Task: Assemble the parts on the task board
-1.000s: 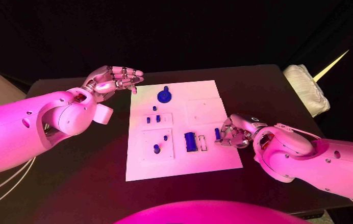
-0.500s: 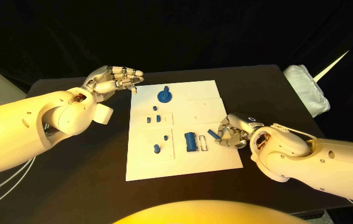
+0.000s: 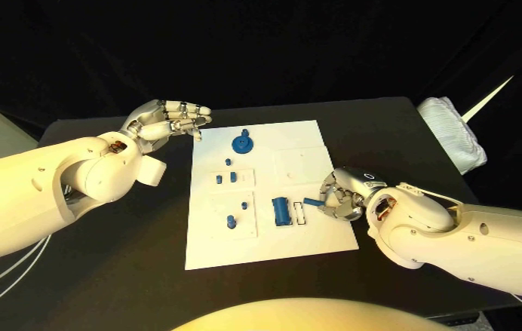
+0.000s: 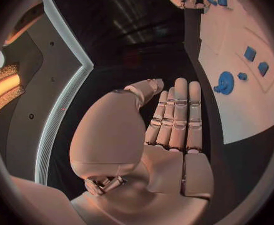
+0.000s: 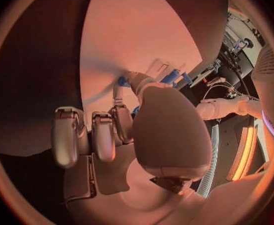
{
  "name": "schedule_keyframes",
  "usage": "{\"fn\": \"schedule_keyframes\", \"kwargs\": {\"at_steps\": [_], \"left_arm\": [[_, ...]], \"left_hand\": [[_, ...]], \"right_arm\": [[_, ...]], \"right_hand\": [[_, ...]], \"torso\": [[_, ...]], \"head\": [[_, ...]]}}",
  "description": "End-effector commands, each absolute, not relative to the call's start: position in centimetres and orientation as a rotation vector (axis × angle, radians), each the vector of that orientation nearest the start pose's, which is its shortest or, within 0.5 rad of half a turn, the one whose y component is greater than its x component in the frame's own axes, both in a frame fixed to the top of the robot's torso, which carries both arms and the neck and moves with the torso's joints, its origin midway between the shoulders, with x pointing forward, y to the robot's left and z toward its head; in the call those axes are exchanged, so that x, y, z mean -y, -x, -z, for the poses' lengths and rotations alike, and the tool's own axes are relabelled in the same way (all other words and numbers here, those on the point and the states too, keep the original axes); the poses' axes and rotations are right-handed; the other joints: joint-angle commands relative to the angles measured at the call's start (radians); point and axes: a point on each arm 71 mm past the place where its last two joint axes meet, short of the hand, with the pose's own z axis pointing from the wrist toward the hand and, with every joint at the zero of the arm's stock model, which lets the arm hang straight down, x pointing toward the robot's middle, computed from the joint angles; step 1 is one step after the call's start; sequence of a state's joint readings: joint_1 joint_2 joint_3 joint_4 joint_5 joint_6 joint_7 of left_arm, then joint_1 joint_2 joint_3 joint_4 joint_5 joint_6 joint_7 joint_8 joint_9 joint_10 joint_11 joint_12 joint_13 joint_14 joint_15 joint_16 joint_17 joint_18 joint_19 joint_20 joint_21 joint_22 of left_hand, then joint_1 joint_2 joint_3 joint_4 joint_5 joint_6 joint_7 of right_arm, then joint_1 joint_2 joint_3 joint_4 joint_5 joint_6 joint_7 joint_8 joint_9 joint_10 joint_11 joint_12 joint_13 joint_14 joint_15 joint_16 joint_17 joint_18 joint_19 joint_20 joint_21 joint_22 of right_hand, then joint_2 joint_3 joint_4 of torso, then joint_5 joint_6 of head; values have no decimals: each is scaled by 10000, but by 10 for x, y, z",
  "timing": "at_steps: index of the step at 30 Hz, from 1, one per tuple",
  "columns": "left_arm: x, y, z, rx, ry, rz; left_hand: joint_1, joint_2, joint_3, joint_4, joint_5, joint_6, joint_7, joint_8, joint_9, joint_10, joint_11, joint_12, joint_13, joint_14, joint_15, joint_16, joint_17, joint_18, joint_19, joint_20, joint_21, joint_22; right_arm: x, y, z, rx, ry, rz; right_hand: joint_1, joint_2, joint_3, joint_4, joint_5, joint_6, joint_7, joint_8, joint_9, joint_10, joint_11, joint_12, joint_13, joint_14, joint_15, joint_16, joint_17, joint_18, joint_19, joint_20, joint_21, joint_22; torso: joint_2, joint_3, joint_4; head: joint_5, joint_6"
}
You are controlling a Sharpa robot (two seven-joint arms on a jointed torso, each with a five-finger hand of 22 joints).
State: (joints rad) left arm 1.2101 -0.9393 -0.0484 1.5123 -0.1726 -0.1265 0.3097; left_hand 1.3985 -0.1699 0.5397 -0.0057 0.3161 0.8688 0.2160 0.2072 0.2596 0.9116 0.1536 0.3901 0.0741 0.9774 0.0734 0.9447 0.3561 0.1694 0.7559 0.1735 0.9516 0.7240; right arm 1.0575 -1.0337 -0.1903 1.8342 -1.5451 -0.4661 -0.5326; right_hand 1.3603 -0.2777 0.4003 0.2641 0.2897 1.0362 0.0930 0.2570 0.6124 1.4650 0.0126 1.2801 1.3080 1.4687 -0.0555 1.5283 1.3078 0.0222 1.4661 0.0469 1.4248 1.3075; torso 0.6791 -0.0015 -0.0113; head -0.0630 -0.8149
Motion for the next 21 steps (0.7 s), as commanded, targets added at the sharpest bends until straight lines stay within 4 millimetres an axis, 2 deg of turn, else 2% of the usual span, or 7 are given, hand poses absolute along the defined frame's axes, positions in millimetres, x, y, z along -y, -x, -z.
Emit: {"fn": "schedule_keyframes", "kwargs": {"at_steps": [1,6,21], "left_arm": [[-246,-484,178,-16029,9444,15407],[-246,-484,178,-16035,9444,15409],[-246,-484,178,-16048,9445,15413]], "left_hand": [[56,73,1,-51,44,6,24,-4,-16,-64,13,35,-15,15,26,-41,-18,143,68,-6,10,16],[56,73,1,-51,44,6,24,-4,-16,-64,13,35,-15,15,26,-41,-18,143,68,-6,10,16],[56,73,1,-51,44,6,24,-4,-16,-64,13,35,-15,15,26,-41,-18,143,68,-6,10,16]], "right_arm": [[227,-371,273,-19109,-757,-3525],[221,-370,271,-18960,-687,-3768],[212,-371,270,-18825,-457,-3963]], "right_hand": [[-316,-100,-79,130,-291,-111,68,-105,-1649,-73,43,-62,1059,836,32,-41,1871,48,729,24,-62,2268],[-653,-150,-366,151,-698,-198,93,-151,-1638,-91,75,-74,1052,838,62,-40,1878,54,722,58,-92,2261],[-584,-135,-456,47,-766,-230,91,-165,-1631,-124,73,-131,1022,834,63,-50,1864,61,714,66,-131,2252]], "torso": [[10,4,-3],[4,7,-5],[10,0,2]], "head": [[22,4],[33,-5],[35,-4]]}}
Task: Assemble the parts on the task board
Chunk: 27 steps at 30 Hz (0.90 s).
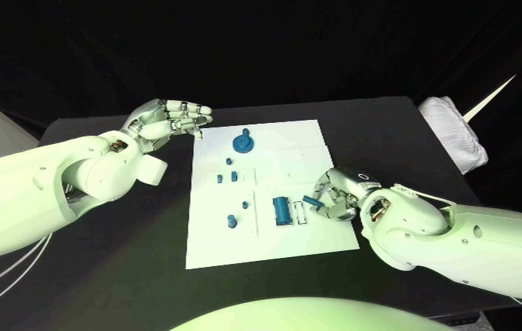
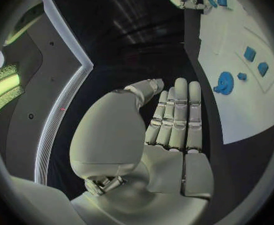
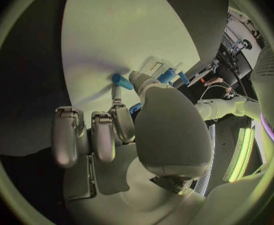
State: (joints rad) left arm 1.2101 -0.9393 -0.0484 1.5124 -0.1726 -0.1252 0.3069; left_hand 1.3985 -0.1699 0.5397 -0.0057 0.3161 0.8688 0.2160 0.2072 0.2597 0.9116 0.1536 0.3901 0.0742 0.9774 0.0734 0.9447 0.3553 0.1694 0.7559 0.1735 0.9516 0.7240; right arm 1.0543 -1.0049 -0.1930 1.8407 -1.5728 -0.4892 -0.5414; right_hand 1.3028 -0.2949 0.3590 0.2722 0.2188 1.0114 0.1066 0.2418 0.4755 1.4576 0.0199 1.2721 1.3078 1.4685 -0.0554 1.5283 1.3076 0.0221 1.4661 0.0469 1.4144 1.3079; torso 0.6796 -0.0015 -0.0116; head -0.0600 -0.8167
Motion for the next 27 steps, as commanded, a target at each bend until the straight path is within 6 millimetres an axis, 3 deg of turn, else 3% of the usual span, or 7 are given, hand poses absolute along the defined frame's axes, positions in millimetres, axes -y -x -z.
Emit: {"fn": "schedule_keyframes", "kwargs": {"at_steps": [1,8,14,20,27], "left_arm": [[-246,-484,178,-16050,9445,15414],[-246,-484,178,-16057,9444,15420],[-246,-484,178,-16056,9446,15415],[-246,-484,178,-16061,9446,15417],[-246,-484,178,-16079,9447,15423]], "left_hand": [[56,73,2,-51,44,6,24,-4,-16,-64,13,35,-16,15,26,-41,-10,143,68,-6,10,16],[56,73,2,-51,44,6,24,-4,-16,-64,13,35,-16,15,26,-41,-10,143,68,-6,10,16],[54,85,20,-62,42,3,33,-8,-24,-67,20,40,-20,16,32,-49,-13,138,62,-8,37,38],[54,85,20,-62,42,3,33,-8,-24,-67,20,40,-20,16,32,-49,-13,138,62,-8,37,38],[49,94,26,-60,42,4,34,-8,-25,-67,21,42,-21,17,34,-50,-14,136,59,-7,43,43]], "right_arm": [[212,-371,270,-18819,-444,-3962],[210,-374,272,-18844,-284,-3879],[209,-374,273,-18979,-138,-3828],[208,-374,273,-18951,-108,-3837],[208,-373,268,-18536,-377,-4048]], "right_hand": [[-9,37,-43,-34,-58,17,-45,-12,-262,-49,0,-46,1026,836,62,-49,1868,61,715,66,-22,2249],[490,296,437,-327,40,83,-62,4,-239,-50,-25,-15,1038,841,39,-39,1891,53,726,55,30,2263],[1017,654,1590,-947,57,460,-170,159,-157,12,-128,93,1083,858,-44,2,1961,16,774,-15,241,2315],[925,856,2083,-1344,63,730,-278,393,19,147,-213,332,1201,889,-113,77,2081,-20,818,-76,449,2364],[404,896,2260,-1637,-137,743,-398,645,276,332,-306,663,1375,940,-186,208,2284,-87,897,-138,828,2453]], "torso": [[0,3,2],[2,4,7],[1,3,1],[-12,-1,-9],[-17,7,-6]], "head": [[15,15],[42,12],[49,-16],[52,-16],[53,-2]]}}
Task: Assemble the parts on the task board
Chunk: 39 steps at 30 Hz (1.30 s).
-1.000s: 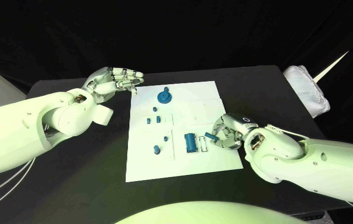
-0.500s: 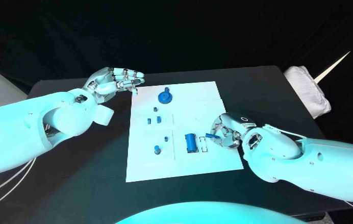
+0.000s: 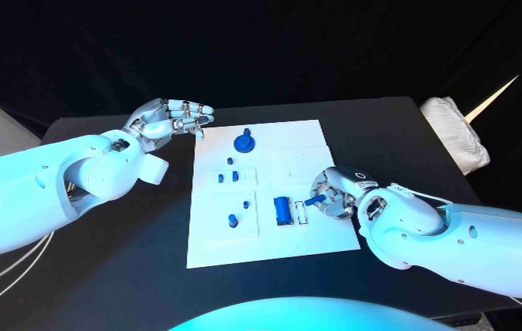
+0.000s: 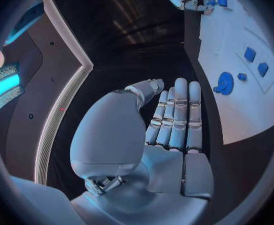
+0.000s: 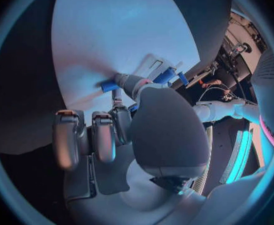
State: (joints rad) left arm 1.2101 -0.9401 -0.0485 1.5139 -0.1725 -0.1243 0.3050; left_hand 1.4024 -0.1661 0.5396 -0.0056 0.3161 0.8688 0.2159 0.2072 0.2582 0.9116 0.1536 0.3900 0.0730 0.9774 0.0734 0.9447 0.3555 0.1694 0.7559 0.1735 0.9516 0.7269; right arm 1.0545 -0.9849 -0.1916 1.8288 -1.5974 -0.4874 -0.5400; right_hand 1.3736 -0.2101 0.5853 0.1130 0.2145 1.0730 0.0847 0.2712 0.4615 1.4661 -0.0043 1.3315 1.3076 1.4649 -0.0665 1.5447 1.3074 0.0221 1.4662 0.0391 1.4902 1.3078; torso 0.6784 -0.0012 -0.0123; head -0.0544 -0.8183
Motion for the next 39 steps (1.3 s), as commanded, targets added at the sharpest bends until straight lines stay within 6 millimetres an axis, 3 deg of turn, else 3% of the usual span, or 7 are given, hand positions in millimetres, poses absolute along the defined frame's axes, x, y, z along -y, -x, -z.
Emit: {"fn": "schedule_keyframes", "kwargs": {"at_steps": [1,7,19,39], "left_arm": [[-246,-484,179,-16083,9448,15423],[-246,-484,179,-16078,9448,15420],[-246,-484,179,-16078,9445,15426],[-247,-483,178,-16109,9463,15407]], "left_hand": [[10,55,26,-61,42,4,34,-8,-10,-67,21,42,-10,17,34,-50,-15,136,58,-7,43,14],[22,61,39,-74,44,7,32,-7,-12,-70,20,43,-12,16,32,-54,-17,137,54,-10,54,23],[22,61,39,-74,44,7,32,-7,-12,-70,20,43,-12,16,32,-54,-17,137,54,-10,54,23],[26,67,59,-93,43,18,32,-3,-16,-73,21,47,-16,14,32,-62,-20,135,41,-12,81,47]], "right_arm": [[208,-373,266,-18473,-428,-4090],[208,-373,255,-17964,-693,-4376],[205,-370,238,-17565,-1159,-4939],[198,-365,258,-18819,-2603,-5144]], "right_hand": [[-480,19,-9,-20,-212,112,-203,365,437,260,-83,86,1388,981,-87,56,2304,-95,905,-70,115,2464],[-1006,-119,-49,112,-605,134,-251,383,455,334,-124,237,1477,1007,-125,124,2412,-129,943,-109,304,2508],[-1573,-303,-418,409,-401,292,-314,404,441,498,-177,621,1695,1045,-168,226,2576,-206,1028,-150,723,2610],[-1756,-376,-857,591,-671,276,-285,333,386,462,-155,508,1657,1014,-158,146,2445,-168,986,-158,524,2560]], "torso": [[-2,3,2],[-4,-6,-11],[-2,-10,1],[12,-2,13]], "head": [[-8,18],[-36,29],[-77,9],[-111,-71]]}}
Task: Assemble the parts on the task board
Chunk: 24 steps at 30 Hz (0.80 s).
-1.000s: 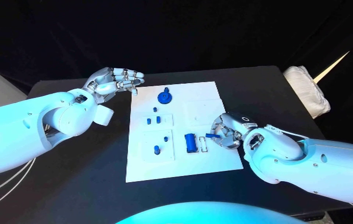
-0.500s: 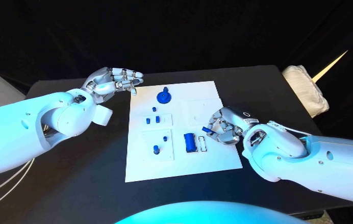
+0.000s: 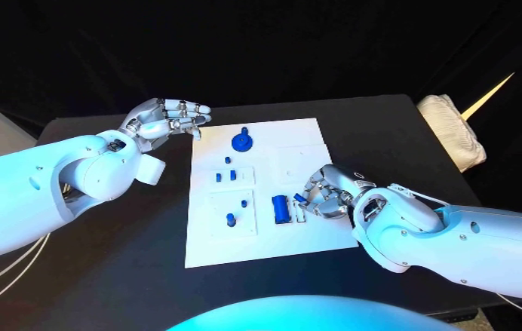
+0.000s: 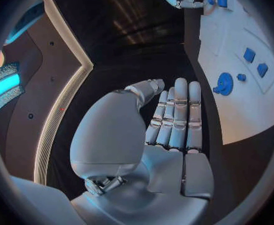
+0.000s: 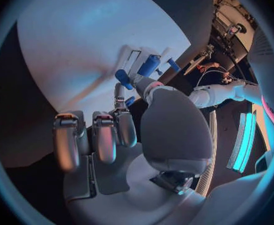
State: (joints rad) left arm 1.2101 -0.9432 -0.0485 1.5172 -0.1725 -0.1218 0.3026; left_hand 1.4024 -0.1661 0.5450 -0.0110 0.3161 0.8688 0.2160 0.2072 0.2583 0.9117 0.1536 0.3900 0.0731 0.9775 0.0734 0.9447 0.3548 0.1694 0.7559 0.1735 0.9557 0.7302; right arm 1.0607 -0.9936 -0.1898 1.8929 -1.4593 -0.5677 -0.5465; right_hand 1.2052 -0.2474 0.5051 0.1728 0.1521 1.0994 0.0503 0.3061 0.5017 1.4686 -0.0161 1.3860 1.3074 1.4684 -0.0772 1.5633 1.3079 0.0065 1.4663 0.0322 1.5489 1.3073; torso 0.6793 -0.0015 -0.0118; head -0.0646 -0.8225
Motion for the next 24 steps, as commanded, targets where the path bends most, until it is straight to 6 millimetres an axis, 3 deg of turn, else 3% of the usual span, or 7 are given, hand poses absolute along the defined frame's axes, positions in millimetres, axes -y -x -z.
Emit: {"fn": "schedule_keyframes", "kwargs": {"at_steps": [1,18,24], "left_arm": [[-247,-483,178,-16112,9467,15401],[-247,-483,179,-16179,9490,15383],[-247,-483,179,-16205,9501,15373]], "left_hand": [[26,67,5,-39,43,18,32,-3,-17,-74,21,47,-16,14,32,-62,-14,136,41,-12,41,13],[26,67,5,-39,43,18,32,-3,-17,-74,21,47,-16,14,32,-62,-14,136,41,-12,41,13],[9,68,10,-39,41,22,34,-1,-21,-79,24,48,-19,14,36,-66,-15,133,30,-11,54,26]], "right_arm": [[198,-365,259,-18850,-2626,-5136],[196,-362,263,-19369,-2648,-5118],[198,-362,266,-19715,-2474,-4931]], "right_hand": [[-69,15,-59,1,-51,19,55,-15,-17,443,-37,-21,1667,977,-51,-46,2429,-13,986,-88,-60,2565],[-154,58,-158,103,-45,34,62,-28,-34,443,-32,-28,1668,978,-46,-45,2432,-10,983,-80,-76,2561],[-468,197,-396,443,-53,39,86,-80,-86,430,-7,-82,1653,971,-22,-62,2405,16,951,-53,-214,2526]], "torso": [[2,0,5],[2,5,3],[-1,-6,-10]], "head": [[-8,-34],[-15,-72],[-26,-91]]}}
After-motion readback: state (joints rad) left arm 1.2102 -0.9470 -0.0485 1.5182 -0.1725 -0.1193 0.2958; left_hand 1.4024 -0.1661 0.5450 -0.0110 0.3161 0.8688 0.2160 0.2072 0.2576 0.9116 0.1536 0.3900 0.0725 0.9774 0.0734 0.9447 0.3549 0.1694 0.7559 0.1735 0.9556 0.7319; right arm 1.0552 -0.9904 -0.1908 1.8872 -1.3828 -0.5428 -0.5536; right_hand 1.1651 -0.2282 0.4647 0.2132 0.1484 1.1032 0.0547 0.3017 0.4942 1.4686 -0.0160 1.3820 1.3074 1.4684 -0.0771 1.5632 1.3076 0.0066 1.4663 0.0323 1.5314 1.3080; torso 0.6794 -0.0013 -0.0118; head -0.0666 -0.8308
